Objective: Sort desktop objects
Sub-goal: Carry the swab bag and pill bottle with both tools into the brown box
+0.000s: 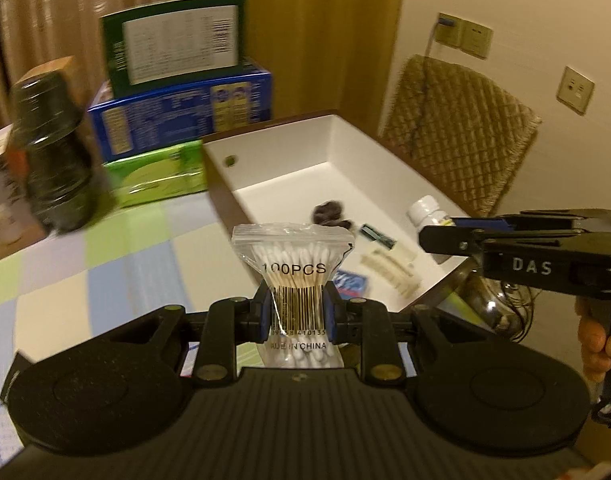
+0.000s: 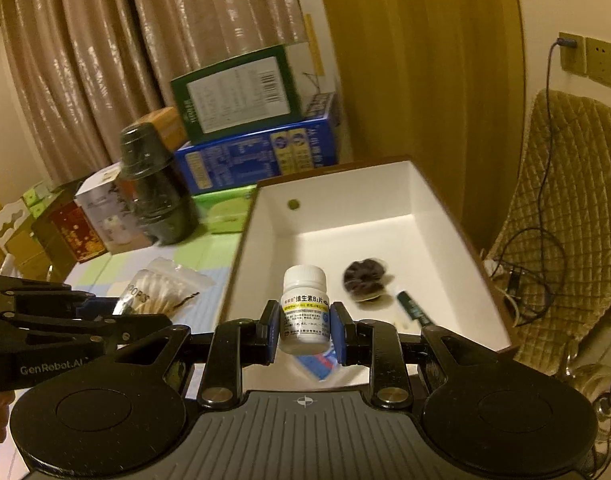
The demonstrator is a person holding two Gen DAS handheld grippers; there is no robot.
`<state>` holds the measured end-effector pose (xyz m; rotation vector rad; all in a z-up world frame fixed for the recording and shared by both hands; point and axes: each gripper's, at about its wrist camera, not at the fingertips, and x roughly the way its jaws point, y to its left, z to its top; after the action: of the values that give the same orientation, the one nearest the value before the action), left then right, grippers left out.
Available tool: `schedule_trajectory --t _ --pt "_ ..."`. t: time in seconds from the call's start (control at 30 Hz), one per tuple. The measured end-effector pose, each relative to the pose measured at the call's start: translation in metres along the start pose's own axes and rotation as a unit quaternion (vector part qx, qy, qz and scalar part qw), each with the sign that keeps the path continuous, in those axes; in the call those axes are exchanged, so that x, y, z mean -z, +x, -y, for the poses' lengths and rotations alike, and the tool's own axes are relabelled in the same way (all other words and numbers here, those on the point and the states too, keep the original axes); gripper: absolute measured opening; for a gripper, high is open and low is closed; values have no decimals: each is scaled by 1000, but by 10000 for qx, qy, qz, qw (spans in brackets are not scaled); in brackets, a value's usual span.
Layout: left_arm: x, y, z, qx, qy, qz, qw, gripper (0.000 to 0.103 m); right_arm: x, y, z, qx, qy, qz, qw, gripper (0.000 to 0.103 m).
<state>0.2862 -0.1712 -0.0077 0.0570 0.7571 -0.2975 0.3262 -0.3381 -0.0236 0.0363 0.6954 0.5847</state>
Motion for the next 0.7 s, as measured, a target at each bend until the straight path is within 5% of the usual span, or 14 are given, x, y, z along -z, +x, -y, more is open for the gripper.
schedule_trajectory --t 0.7 --pt "-68 112 21 62 212 -516 9984 21 -38 91 50 -191 -273 -635 9974 24"
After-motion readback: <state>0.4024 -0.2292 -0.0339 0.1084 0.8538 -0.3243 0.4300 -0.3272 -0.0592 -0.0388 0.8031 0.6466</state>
